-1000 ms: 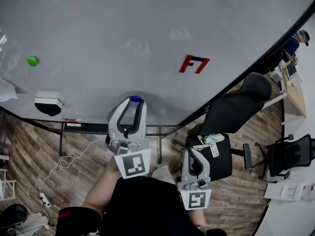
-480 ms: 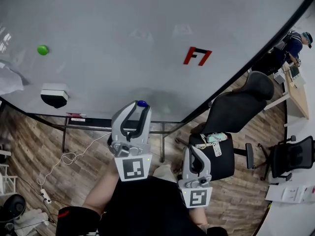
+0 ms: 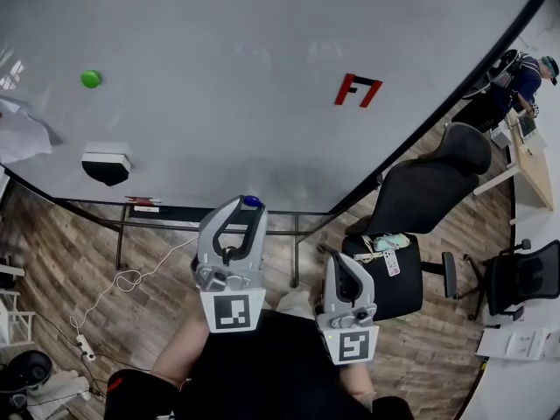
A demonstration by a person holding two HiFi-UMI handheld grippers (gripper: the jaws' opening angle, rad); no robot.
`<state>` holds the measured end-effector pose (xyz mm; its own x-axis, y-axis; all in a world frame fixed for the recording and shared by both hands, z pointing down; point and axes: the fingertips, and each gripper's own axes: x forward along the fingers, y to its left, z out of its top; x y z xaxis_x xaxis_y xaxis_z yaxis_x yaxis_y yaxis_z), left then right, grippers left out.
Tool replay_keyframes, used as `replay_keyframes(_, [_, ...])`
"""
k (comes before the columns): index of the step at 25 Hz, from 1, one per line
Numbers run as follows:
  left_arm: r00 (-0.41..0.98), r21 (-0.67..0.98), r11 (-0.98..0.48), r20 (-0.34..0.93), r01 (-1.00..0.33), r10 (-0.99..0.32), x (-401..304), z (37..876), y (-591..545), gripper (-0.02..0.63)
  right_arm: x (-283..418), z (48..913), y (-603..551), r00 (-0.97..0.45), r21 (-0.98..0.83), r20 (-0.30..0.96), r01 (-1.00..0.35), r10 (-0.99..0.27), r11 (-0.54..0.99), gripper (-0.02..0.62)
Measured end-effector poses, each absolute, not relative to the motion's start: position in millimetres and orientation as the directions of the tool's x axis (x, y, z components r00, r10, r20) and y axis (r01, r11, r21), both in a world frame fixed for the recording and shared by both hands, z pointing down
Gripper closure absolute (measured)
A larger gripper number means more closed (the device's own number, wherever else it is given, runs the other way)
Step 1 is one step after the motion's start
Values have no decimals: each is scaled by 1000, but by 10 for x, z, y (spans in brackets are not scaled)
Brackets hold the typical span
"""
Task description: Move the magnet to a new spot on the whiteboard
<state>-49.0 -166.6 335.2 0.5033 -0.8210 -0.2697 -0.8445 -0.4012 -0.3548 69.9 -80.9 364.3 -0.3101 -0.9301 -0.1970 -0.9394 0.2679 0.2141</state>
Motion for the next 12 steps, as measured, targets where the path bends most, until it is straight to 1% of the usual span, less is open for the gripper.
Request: replay_keyframes(12, [494, -350, -390, -287, -851, -821, -791, 3448, -1400, 476, 542, 3600, -869, -346, 246, -202, -924, -916, 294, 595])
